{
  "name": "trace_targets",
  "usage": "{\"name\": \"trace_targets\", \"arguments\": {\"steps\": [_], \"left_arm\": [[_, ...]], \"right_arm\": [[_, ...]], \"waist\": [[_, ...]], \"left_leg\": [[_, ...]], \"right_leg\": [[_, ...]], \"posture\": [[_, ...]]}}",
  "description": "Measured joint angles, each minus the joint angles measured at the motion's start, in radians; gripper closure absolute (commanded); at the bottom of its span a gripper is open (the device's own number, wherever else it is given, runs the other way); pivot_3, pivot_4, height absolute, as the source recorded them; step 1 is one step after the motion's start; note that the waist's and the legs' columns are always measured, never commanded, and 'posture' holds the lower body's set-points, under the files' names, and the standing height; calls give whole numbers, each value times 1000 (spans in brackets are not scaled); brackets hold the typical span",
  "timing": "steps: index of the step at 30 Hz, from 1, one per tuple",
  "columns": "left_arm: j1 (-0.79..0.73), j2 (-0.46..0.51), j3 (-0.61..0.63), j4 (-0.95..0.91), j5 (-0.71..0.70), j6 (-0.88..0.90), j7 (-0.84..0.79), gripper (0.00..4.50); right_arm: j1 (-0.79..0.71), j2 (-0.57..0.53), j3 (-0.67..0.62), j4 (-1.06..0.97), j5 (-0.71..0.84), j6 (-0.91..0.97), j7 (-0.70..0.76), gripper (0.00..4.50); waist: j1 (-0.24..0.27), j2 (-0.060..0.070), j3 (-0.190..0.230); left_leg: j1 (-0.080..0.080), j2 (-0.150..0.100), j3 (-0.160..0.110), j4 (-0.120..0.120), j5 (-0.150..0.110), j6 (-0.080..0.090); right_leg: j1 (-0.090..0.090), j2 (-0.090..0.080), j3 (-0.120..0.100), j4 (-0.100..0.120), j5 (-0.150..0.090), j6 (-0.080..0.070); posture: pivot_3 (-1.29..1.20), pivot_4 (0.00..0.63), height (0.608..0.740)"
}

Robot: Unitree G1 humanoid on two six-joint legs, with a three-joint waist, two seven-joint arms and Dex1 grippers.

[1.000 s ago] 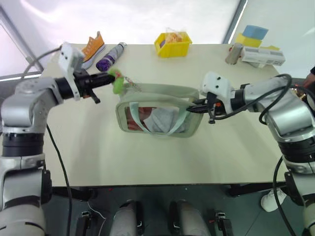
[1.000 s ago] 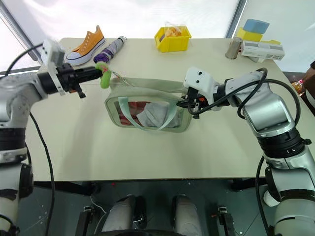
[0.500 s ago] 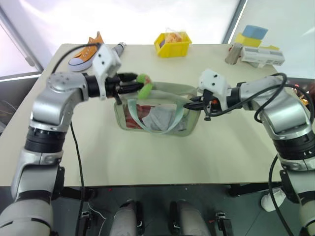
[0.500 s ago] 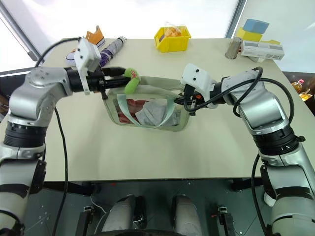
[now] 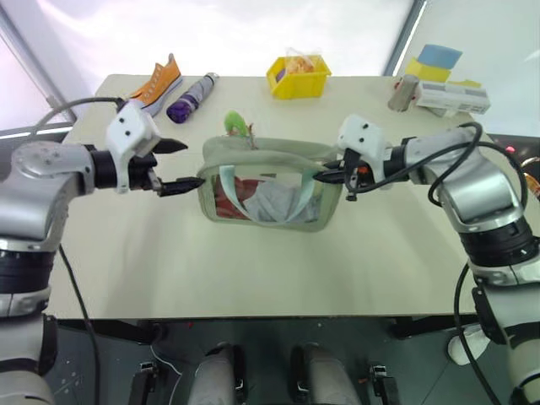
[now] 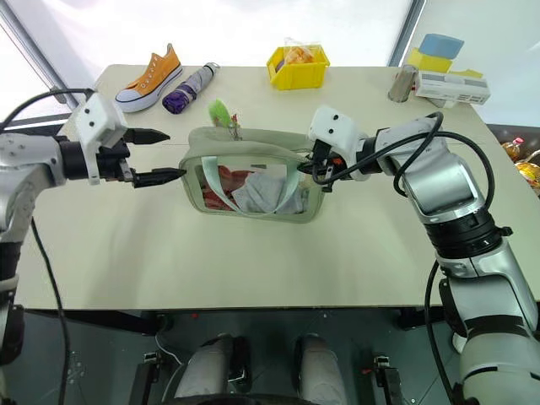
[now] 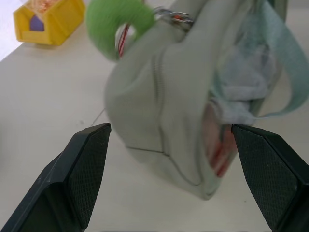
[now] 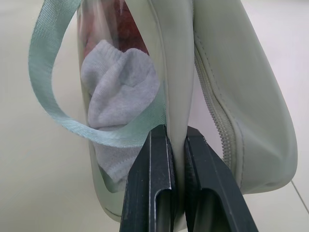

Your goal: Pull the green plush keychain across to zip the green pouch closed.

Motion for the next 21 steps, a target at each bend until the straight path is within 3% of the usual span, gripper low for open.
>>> {"name": "trace_targets", "arguments": {"steps": [4, 8, 13, 17, 21], "left_arm": [[16, -67, 3, -21, -9, 19, 58, 218], [6, -67, 2, -10, -11, 24, 61, 218], [-170, -16, 50, 127, -28, 29, 33, 218], [-273, -23, 21, 300, 56, -121, 16, 218], [-292, -109, -63, 465, 160, -291, 8, 218]], "right_arm": [[-1, 5, 6, 0, -1, -6, 4, 4500], [-1, 3, 6, 0, -2, -5, 10, 4500], [-1, -7, 8, -7, 0, -5, 36, 4500], [44, -45, 5, -104, 21, 10, 76, 4500], [82, -57, -6, -184, 42, 41, 89, 4500]], "waist": [[-3, 0, 0], [-3, 0, 0], [-2, 0, 0], [0, 0, 0], [-1, -1, -1]], "left_leg": [[0, -1, 0, 0, 0, 0], [0, -1, 0, 0, 0, 0], [0, -1, 0, 0, 0, 0], [2, -2, 0, 0, 0, 0], [4, -1, 1, 0, 0, 0]], "right_leg": [[0, 1, 0, 0, 0, 0], [0, 1, 0, 0, 0, 0], [0, 1, 0, 0, 0, 0], [2, 1, -1, 0, 0, 0], [4, 1, -1, 0, 0, 0]], "posture": [[0, 150, 740], [0, 150, 740], [0, 150, 740], [0, 150, 740], [0, 150, 740]]}}
